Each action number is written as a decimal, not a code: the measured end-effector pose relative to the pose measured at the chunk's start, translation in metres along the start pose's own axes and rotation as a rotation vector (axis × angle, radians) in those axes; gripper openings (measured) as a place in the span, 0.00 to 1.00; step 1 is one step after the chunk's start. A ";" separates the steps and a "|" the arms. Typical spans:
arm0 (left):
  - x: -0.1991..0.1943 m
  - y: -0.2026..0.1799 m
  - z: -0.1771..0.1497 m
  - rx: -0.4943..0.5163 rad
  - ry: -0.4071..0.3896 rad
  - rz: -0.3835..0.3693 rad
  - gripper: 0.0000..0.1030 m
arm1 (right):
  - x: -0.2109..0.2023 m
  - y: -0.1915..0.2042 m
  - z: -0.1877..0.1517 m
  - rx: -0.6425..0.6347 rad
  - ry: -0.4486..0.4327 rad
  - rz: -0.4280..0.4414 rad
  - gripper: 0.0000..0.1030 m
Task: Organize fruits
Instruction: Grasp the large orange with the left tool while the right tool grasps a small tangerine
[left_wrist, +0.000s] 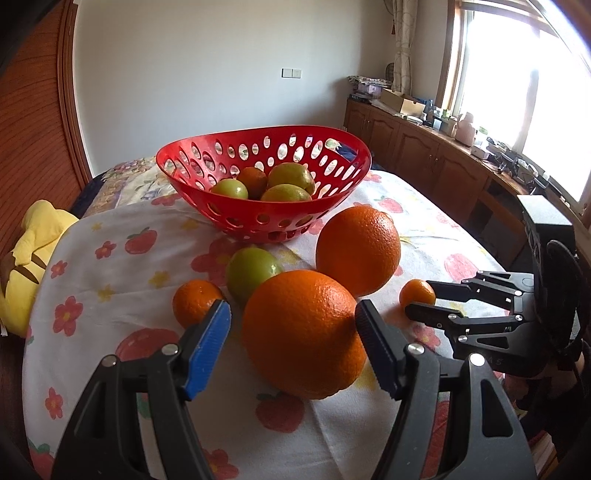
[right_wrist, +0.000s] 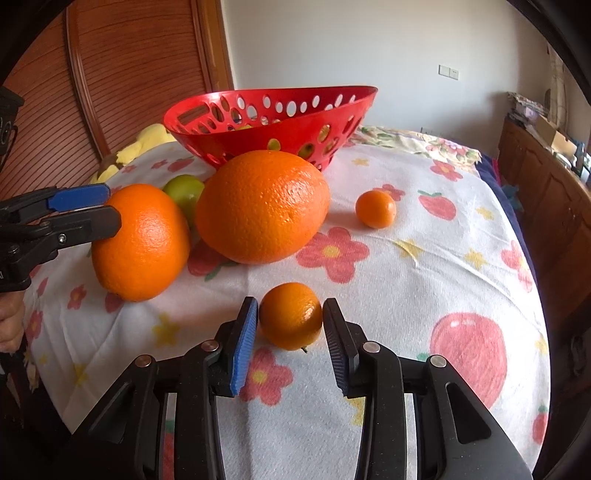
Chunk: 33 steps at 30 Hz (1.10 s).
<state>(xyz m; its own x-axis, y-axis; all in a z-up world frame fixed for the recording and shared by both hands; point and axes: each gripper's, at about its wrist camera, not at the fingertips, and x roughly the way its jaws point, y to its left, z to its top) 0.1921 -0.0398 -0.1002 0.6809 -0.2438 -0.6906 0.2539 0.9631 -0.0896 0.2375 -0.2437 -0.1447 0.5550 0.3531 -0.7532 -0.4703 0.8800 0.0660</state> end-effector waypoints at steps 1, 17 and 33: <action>0.001 -0.001 0.000 0.000 0.005 0.000 0.69 | 0.001 -0.001 -0.001 0.008 0.003 0.004 0.36; 0.012 -0.013 0.004 0.033 0.086 0.019 0.70 | -0.004 -0.002 -0.008 0.019 -0.018 0.025 0.33; 0.030 -0.011 0.000 0.016 0.121 -0.038 0.80 | 0.001 0.004 -0.008 -0.008 -0.001 0.018 0.33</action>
<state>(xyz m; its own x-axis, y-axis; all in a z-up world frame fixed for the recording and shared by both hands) 0.2096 -0.0581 -0.1197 0.5830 -0.2639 -0.7684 0.2894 0.9512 -0.1071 0.2307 -0.2425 -0.1504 0.5471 0.3697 -0.7510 -0.4859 0.8708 0.0746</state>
